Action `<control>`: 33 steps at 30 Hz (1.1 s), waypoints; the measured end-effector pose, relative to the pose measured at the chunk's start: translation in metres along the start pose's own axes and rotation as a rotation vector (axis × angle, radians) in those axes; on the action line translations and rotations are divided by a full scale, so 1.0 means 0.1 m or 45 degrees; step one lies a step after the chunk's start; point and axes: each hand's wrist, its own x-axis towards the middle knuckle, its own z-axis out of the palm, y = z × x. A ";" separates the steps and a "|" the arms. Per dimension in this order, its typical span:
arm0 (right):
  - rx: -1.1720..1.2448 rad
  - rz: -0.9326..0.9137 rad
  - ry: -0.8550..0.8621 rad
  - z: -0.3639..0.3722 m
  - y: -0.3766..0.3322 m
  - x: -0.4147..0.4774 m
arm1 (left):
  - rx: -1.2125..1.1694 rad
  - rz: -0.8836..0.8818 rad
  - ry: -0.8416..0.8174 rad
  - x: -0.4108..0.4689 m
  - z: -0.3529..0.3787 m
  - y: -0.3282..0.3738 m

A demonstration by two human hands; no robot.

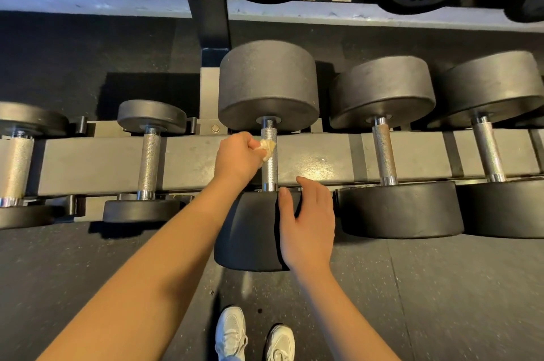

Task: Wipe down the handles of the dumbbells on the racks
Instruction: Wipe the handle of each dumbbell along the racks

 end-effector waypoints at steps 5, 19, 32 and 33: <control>-0.016 0.004 0.005 0.01 0.02 0.01 | -0.157 0.018 0.167 0.07 0.07 0.07; 0.018 0.041 -0.091 -0.09 -0.05 0.02 | 0.098 0.010 -0.212 -0.25 -0.13 -0.02; 0.928 0.308 -0.295 -0.25 -0.37 0.66 | -0.375 0.122 -0.127 -0.46 -0.18 0.15; 0.947 0.342 -0.277 -0.27 -0.34 0.69 | -0.272 0.201 -0.098 -0.44 -0.20 0.15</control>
